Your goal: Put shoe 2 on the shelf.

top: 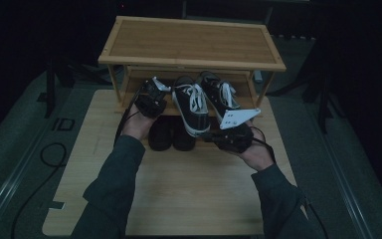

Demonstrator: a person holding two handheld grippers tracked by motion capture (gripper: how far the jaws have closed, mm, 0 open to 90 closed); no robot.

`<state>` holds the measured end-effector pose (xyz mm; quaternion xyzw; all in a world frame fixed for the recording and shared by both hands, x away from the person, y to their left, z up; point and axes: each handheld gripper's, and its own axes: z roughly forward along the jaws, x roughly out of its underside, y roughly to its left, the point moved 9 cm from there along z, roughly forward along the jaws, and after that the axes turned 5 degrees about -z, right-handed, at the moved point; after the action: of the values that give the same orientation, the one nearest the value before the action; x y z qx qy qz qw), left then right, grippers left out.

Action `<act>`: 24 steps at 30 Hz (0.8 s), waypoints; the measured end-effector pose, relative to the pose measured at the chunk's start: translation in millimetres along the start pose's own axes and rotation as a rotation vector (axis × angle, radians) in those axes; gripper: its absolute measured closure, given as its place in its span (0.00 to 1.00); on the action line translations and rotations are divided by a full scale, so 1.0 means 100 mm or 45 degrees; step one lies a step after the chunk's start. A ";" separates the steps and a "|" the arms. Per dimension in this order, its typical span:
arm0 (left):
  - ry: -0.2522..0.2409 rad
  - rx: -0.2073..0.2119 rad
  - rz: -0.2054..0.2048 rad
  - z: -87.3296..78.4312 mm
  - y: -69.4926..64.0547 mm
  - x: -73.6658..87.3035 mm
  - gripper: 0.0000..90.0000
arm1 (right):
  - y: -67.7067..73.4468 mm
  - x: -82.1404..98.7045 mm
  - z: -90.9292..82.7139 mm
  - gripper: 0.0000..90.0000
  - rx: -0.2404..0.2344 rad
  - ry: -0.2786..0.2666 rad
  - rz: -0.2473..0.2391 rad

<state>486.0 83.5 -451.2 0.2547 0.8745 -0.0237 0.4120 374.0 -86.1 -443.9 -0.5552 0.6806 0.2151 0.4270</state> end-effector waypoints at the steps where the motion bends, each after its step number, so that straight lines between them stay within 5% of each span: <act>1: 0.001 0.000 0.001 0.00 0.00 0.00 1.00 | 0.00 -0.01 0.01 1.00 -0.004 -0.005 0.001; 24: 0.001 -0.002 -0.004 0.00 -0.01 0.00 1.00 | 0.04 -0.14 0.25 1.00 -0.035 -0.061 -0.012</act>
<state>486.0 82.8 -451.4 0.2531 0.8751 -0.0234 0.4119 378.8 -57.2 -446.8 -0.5587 0.6646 0.2356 0.4366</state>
